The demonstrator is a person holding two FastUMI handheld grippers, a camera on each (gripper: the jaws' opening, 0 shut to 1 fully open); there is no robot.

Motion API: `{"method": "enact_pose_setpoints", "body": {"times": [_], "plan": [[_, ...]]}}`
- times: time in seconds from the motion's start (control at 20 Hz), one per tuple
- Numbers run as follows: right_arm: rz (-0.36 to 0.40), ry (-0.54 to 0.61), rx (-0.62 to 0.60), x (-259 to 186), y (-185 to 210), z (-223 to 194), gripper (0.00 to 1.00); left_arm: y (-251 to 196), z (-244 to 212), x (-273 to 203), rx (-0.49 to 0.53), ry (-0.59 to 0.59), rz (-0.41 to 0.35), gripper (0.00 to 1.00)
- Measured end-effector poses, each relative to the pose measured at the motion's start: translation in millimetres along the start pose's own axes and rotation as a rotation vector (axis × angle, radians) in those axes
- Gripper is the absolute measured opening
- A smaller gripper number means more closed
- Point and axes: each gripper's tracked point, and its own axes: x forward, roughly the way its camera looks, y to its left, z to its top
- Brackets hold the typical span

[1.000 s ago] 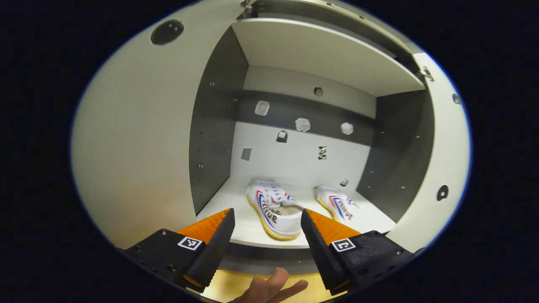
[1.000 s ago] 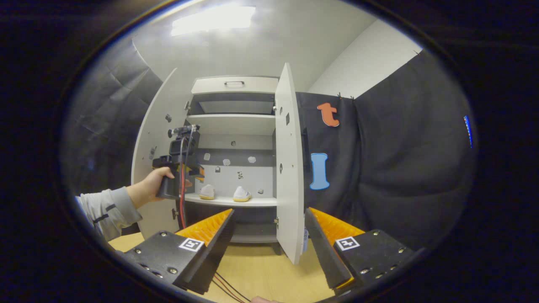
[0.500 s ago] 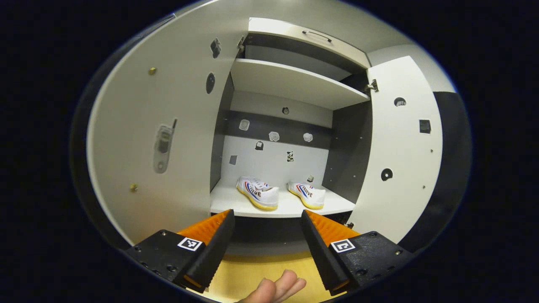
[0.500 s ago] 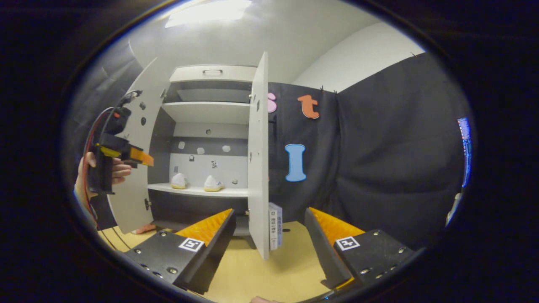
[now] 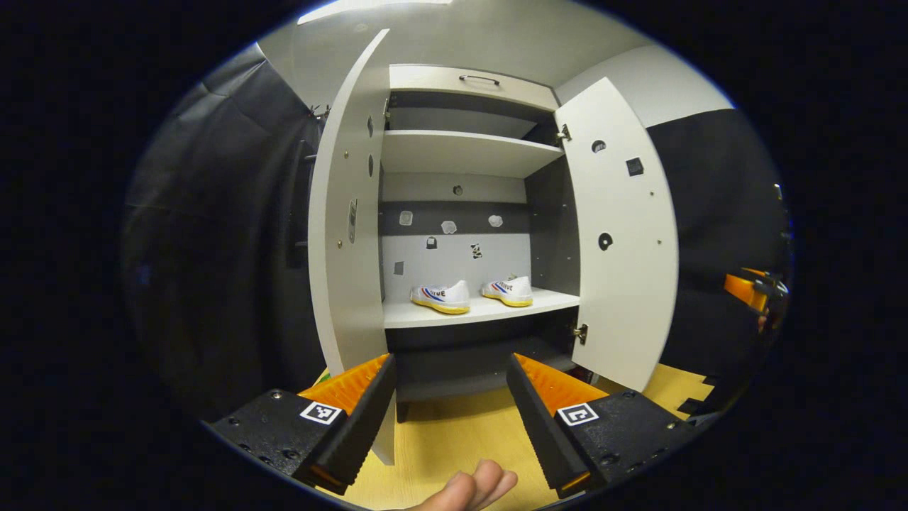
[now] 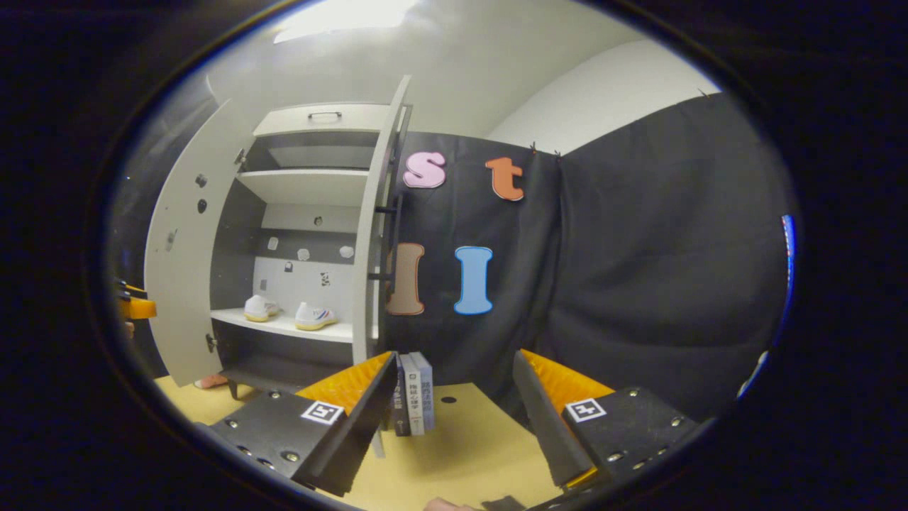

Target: Grab one shoe with the right hand and put it into the shoe cabinet, grab the other shoe with the left hand and put it into the shoe cabinet; then close the right door with the right hand and the left door with the left hand.

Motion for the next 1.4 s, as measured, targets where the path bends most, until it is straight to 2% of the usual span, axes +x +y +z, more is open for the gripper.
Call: {"method": "enact_pose_setpoints", "body": {"times": [0.15, 0.35, 0.5, 0.7, 0.8, 0.95, 1.15, 1.3, 1.4], "plan": [[0.043, 0.015, 0.002, 30.2, -12.4, 17.1, 0.98, 9.7, -7.4, -28.6, -0.028, -0.028, 0.013, 0.91], [0.159, 0.073, 0.008, 81.3, -23.7, 19.8, 0.99, 44.0, 2.6, -54.1, -0.026, -0.068, 0.075, 0.91], [0.208, 0.109, 0.005, 120.7, -31.5, 24.3, 0.98, 64.8, 8.3, -67.5, -0.033, -0.090, 0.097, 0.91], [0.242, 0.091, 0.085, 157.9, -27.2, 50.0, 0.98, 82.6, 5.9, -72.9, -0.039, -0.087, 0.108, 0.91], [0.207, 0.102, 0.077, 175.4, -28.5, 53.6, 0.98, 86.3, 1.0, -73.3, -0.038, -0.080, 0.107, 0.91], [0.198, 0.147, 0.064, 192.3, -9.9, 51.3, 0.98, 85.7, -9.3, -71.3, -0.056, -0.052, 0.086, 0.91], [0.284, 0.143, 0.081, 194.0, 38.6, 61.3, 0.99, 96.4, -17.8, -69.8, -0.048, -0.020, 0.112, 0.91], [0.258, 0.132, 0.067, 196.1, 44.6, 65.0, 0.91, 104.2, -15.4, -76.8, -0.054, -0.033, 0.136, 0.91], [0.267, 0.137, 0.089, 187.7, 57.1, 64.1, 0.94, 102.9, -13.3, -76.4, -0.055, -0.045, 0.131, 0.91]]}}
